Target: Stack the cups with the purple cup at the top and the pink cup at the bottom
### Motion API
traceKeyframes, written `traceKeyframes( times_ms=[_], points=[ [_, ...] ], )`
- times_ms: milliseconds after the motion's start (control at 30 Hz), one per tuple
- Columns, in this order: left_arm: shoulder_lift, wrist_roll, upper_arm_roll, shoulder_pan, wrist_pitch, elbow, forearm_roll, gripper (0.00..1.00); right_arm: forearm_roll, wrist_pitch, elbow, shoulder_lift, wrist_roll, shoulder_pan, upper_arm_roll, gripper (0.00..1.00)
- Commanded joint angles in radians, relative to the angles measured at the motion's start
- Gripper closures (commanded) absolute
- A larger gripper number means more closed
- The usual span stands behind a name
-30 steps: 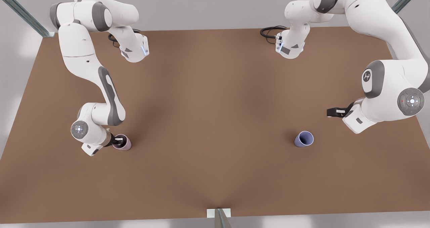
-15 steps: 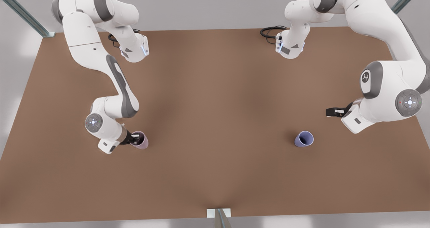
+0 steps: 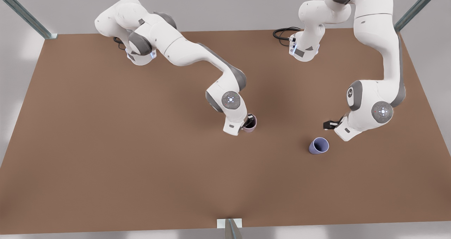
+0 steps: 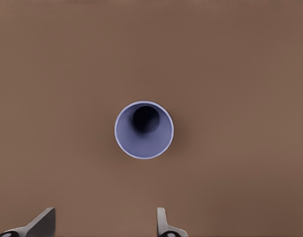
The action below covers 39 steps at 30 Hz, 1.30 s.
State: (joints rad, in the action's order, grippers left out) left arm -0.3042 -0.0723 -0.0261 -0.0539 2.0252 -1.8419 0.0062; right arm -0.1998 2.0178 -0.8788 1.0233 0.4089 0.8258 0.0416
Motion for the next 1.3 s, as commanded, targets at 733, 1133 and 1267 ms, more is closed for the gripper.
traceKeyframes(
  times_ms=[733,1133,1267],
  points=[
    [-0.236,-0.003,-0.009,0.005,0.36,-0.031,-0.008,0.04,-0.003,0.006,0.061,0.097,0.693,0.039,0.052,0.46],
    [-0.217,-0.001,-0.009,0.005,0.316,-0.03,-0.009,0.76,0.002,-0.12,-0.313,-0.319,0.277,-0.14,0.046,0.32],
    [-0.176,0.025,0.003,0.003,0.264,-0.014,-0.008,0.79,0.033,-0.152,-0.698,-0.726,-0.078,-0.579,-0.077,0.0]
  ],
)
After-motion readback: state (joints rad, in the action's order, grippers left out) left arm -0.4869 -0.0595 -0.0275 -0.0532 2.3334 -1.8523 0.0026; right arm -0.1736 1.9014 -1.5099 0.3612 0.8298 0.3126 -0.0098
